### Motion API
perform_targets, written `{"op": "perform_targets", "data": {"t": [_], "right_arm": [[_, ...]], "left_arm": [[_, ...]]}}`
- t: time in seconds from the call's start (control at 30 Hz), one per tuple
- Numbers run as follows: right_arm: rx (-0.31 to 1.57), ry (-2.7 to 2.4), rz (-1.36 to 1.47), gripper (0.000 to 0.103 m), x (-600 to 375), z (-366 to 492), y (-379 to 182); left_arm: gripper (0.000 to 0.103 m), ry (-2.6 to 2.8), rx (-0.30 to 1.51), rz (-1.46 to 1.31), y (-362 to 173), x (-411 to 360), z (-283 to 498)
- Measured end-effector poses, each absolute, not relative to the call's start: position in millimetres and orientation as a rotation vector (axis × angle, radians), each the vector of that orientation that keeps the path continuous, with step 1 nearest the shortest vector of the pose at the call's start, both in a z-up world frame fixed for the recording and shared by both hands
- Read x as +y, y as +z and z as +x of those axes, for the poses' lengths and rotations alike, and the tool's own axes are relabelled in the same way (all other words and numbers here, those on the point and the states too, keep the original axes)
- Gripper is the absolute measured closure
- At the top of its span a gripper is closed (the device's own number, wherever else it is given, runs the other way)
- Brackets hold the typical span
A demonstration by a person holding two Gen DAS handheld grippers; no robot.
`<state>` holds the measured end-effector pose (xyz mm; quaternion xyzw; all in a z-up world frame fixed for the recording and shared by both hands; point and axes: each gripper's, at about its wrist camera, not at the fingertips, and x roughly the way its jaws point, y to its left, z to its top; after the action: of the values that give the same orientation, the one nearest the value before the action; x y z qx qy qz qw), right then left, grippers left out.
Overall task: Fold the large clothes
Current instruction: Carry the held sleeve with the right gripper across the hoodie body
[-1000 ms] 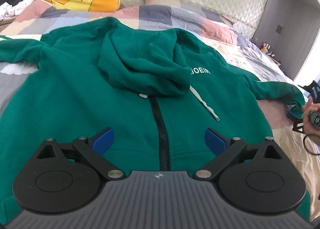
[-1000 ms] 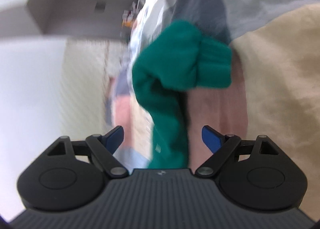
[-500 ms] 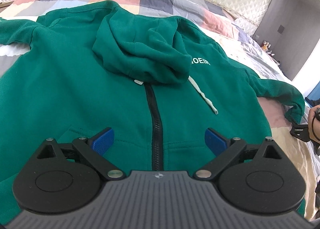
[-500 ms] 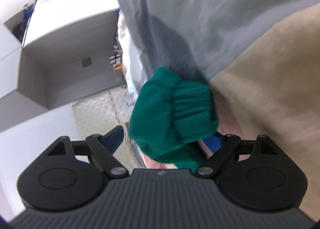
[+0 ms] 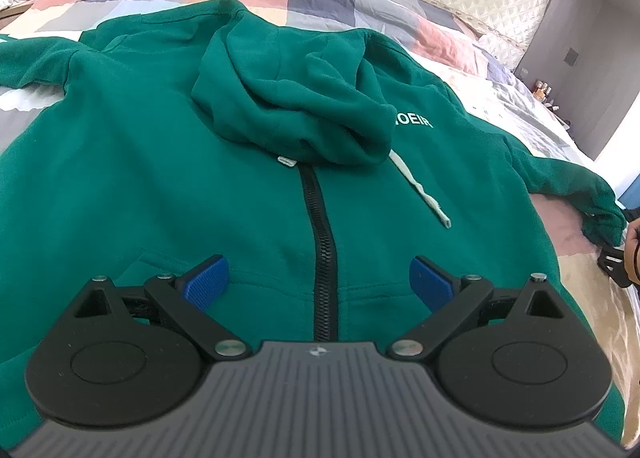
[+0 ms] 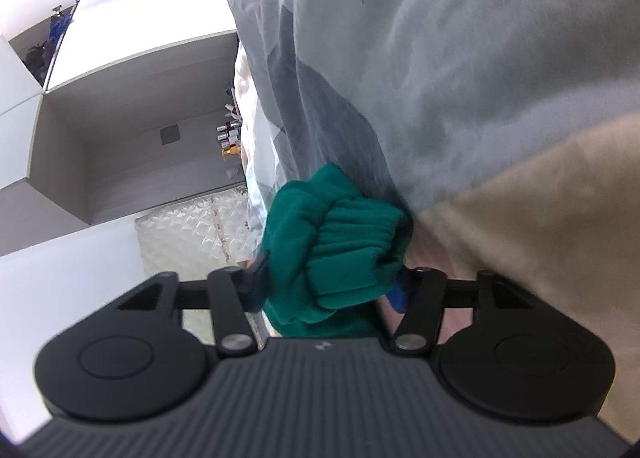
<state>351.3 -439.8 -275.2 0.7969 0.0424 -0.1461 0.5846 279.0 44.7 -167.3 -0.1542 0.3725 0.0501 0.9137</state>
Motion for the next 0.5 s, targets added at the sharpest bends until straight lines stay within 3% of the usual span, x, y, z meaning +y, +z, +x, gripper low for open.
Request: {"op": "perform_targets", "data": {"t": [0.27, 0.33, 0.5], "right_arm": [[0.104, -0.338, 1.759, 0.055, -449.7, 351.2, -256.5], [0.103, -0.337, 1.705, 0.064, -452.4, 351.9, -248.0], [0.089, -0.359, 1.568, 0.068, -454.9, 349.8, -230.6]], "left_arm": [[0.004, 0.113, 0.771, -0.318, -169.9, 45.3, 283.8], [0.004, 0.112, 0.769, -0.318, -170.0, 45.8, 284.7], [0.004, 0.109, 0.766, -0.335, -169.6, 49.2, 285.5]]}}
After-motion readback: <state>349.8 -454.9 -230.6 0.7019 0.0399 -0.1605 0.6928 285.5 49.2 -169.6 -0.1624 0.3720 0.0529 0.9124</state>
